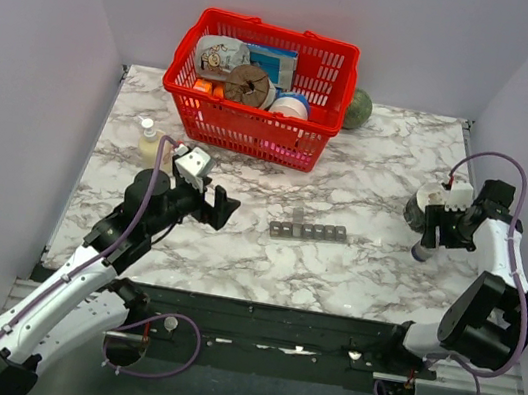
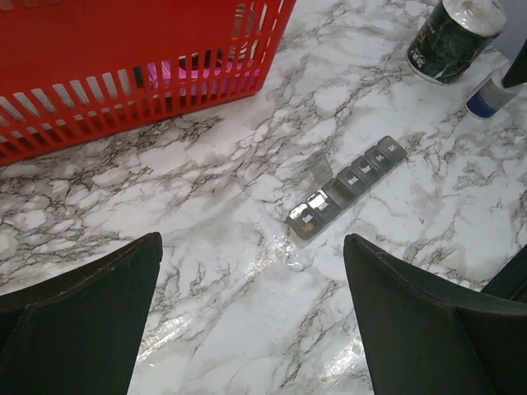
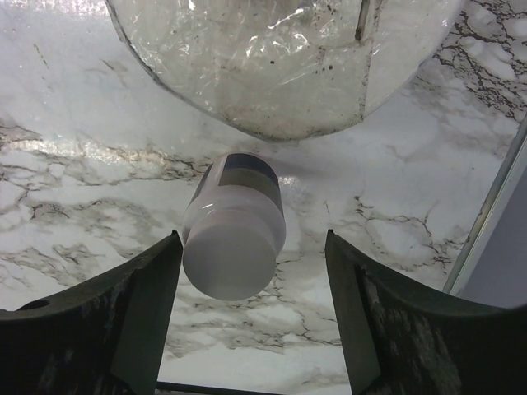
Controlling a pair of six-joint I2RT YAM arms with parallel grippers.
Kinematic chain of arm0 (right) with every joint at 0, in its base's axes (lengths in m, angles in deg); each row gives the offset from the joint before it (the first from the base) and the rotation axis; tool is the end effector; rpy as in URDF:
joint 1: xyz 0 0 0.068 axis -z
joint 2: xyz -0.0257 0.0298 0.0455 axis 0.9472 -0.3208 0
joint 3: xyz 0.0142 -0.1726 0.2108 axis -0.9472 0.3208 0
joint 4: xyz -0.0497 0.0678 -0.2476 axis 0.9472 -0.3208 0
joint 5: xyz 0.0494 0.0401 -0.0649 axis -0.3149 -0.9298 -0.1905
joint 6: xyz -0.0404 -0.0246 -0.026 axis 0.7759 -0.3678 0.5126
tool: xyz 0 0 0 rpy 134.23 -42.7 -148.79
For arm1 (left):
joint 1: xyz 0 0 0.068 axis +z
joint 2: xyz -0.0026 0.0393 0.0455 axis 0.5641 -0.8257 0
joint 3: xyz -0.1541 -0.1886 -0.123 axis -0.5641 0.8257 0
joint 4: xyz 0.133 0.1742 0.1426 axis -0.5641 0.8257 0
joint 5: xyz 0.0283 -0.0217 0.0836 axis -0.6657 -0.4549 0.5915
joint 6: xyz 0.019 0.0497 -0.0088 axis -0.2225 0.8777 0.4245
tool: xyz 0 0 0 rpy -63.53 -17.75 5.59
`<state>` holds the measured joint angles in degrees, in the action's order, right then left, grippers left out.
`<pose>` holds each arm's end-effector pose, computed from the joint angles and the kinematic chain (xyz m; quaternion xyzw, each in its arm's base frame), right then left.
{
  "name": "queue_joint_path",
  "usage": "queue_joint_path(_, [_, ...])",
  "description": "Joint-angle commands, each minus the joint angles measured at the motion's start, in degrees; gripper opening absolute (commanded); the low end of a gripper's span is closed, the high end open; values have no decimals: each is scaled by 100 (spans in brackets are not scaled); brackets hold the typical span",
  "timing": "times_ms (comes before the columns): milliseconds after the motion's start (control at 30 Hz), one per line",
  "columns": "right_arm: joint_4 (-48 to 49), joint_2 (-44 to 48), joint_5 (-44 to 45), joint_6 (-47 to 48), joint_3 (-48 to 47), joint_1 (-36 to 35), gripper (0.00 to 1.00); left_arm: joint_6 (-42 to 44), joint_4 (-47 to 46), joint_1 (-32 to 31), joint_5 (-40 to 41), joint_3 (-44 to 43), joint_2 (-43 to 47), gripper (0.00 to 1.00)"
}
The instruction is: Sort the pills into containers
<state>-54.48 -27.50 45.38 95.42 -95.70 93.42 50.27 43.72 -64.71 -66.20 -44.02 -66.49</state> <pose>0.2527 -0.0941 0.2280 -0.0947 0.9661 0.0061 0.2400 0.1421 -0.0889 0.3074 0.1791 0.7581 -0.2673 0.5672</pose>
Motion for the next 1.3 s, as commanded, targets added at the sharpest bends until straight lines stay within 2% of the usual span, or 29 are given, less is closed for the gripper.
queue_joint_path(0, [184, -116, 5, 15, -160, 28, 75, 53, -37, 40, -196, 36, -39, 99])
queue_joint_path(167, [140, -125, -56, 103, -117, 28, 64, 35, -55, 40, -267, 54, -92, 99])
queue_joint_path(233, [88, -73, -135, 164, -108, 28, 52, 44, -81, 40, -372, 54, -101, 99])
queue_joint_path(267, [52, -37, -223, 182, -116, 28, 39, 53, -99, 40, -424, 54, -118, 99])
queue_joint_path(300, [9, -2, -276, 208, -125, 28, 32, 62, -99, 40, -477, 63, -127, 99])
queue_joint_path(400, [-299, 252, -486, 375, -187, 28, 21, 62, -282, 40, -758, 133, -153, 99])
queue_joint_path(567, [-1414, 779, -1398, 893, -432, -129, 17, 18, -1038, -91, -1855, 511, -215, 98])
queue_joint_path(700, [-1925, 1096, -2173, 780, -695, -752, 15, 254, -1364, -653, -1814, 564, -399, 98])
queue_joint_path(733, [-2030, 1140, -2375, 649, -740, -1093, 15, 394, -1582, -794, -1779, 590, -478, 98])
queue_joint_path(800, [-2040, 1228, -2955, 491, -837, -1508, 15, 684, -1890, -1327, -1647, 712, -566, 99])
queue_joint_path(867, [-1865, 1255, -3637, 262, -899, -2149, 15, 1270, -2566, -1751, -1472, 879, -707, 99])
queue_joint_path(933, [-1576, 1194, -3940, 17, -951, -2815, 14, 1711, -3319, -2270, -1278, 1099, -995, 99])
queue_joint_path(1100, [-1118, 947, -4486, -345, -1206, -3838, 14, 2380, -4088, -2824, -409, 908, -1962, 99])
queue_joint_path(1133, [-891, 939, -4530, -519, -1224, -4048, 14, 2443, -4263, -2947, -16, 854, -2190, 99])
queue_joint_path(1267, [-467, 939, -4775, -863, -1189, -4313, 14, 2479, -4713, -3080, 505, 670, -2561, 99])
